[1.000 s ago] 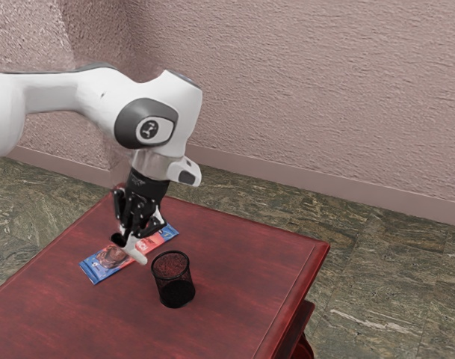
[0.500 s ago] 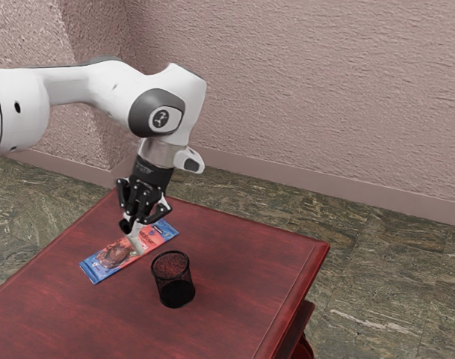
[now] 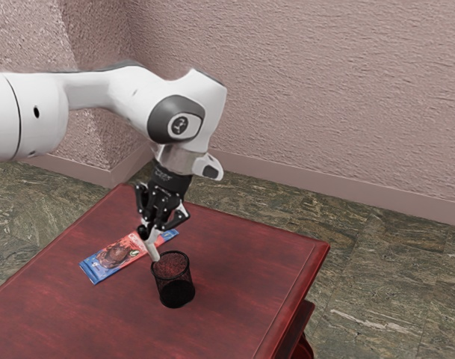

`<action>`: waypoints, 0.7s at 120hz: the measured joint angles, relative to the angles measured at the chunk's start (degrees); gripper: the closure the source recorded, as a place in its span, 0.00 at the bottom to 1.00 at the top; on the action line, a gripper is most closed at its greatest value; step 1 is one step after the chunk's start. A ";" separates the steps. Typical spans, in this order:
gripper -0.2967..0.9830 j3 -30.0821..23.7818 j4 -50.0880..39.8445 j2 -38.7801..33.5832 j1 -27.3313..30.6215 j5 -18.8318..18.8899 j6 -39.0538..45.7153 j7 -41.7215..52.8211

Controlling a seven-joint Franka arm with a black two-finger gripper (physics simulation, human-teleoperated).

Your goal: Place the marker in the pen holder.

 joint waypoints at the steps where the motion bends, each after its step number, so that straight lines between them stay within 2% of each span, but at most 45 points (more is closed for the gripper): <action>1: 0.80 -0.01 0.00 0.03 0.00 -0.03 0.00 -0.01; 64: 0.80 -0.96 1.70 4.09 0.02 -1.57 0.17 -0.50; 84: 0.52 -1.01 1.69 4.39 0.11 -2.25 0.21 -0.41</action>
